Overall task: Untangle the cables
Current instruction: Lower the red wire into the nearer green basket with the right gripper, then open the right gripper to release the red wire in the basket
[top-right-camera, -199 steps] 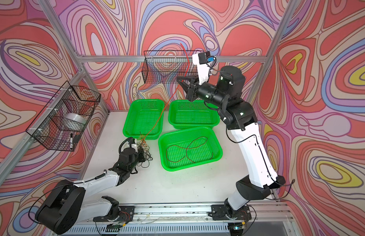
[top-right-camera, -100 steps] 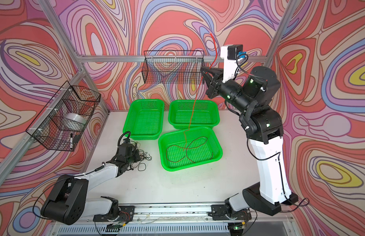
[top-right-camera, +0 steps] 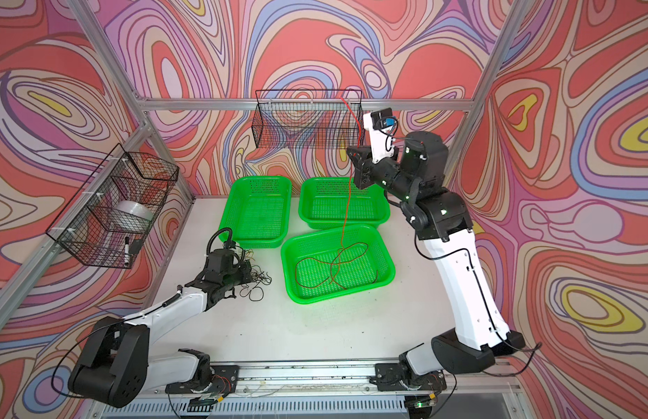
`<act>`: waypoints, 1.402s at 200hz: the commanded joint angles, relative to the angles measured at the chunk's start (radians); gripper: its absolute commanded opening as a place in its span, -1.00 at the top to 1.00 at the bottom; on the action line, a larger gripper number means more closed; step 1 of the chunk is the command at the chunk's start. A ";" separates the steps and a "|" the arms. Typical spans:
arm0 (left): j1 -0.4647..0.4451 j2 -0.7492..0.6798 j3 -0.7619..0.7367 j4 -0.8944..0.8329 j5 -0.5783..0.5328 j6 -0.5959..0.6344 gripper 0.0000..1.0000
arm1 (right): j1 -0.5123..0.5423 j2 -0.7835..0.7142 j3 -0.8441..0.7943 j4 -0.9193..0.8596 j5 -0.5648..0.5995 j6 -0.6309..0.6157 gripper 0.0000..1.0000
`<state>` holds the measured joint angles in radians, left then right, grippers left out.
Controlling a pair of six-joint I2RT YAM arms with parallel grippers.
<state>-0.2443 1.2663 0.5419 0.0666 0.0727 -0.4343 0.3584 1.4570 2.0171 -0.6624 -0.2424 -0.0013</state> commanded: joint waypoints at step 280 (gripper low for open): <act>-0.115 -0.302 0.122 -0.306 0.144 0.191 1.00 | 0.187 0.016 -0.889 0.100 0.354 -0.105 0.04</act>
<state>-0.3420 0.9936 0.6083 -0.1860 0.2070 -0.2829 0.5365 1.5196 1.0760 -0.5640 0.1616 -0.0681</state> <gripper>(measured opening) 0.053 0.462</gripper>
